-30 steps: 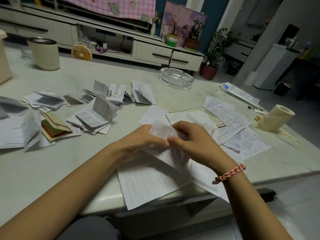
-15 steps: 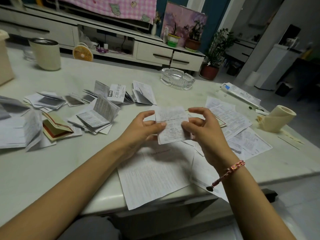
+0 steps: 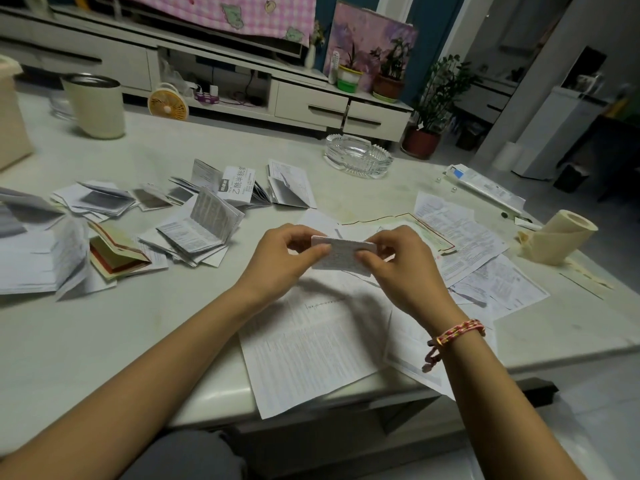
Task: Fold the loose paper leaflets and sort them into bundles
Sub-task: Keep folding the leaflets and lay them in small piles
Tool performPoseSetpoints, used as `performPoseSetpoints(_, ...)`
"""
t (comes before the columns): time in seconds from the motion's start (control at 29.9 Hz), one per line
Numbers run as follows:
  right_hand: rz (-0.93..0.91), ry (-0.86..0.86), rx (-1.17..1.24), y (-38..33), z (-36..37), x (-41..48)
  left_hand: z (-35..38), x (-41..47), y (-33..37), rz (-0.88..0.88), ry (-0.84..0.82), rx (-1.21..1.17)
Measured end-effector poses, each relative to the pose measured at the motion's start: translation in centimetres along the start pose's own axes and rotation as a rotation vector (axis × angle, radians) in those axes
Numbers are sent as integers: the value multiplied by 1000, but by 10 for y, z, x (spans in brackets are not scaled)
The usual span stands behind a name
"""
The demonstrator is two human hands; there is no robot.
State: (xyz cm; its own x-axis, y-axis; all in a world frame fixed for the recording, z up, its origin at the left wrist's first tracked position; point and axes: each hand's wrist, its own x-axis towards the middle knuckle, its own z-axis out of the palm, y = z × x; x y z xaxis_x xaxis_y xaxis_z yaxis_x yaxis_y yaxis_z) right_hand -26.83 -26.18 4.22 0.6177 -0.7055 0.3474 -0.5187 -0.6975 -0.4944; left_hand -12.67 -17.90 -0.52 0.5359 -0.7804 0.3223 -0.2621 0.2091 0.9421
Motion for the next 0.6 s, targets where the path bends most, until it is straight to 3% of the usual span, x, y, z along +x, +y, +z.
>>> performPoseSetpoints(0.17, 132, -74, 358, -5, -3, 3, -2, 3, 0, -42, 43, -87)
performPoseSetpoints(0.27, 161, -101, 429, -8, 3, 4, -2, 1, 2, -87, 31, -155)
performPoseSetpoints(0.4, 199, -110, 442, -13, 17, 6, -5, 1, 1, -125, 108, -39)
performPoseSetpoints(0.6, 375, -46, 667, -25, 33, 19, -16, 6, 2, -345, 217, -74)
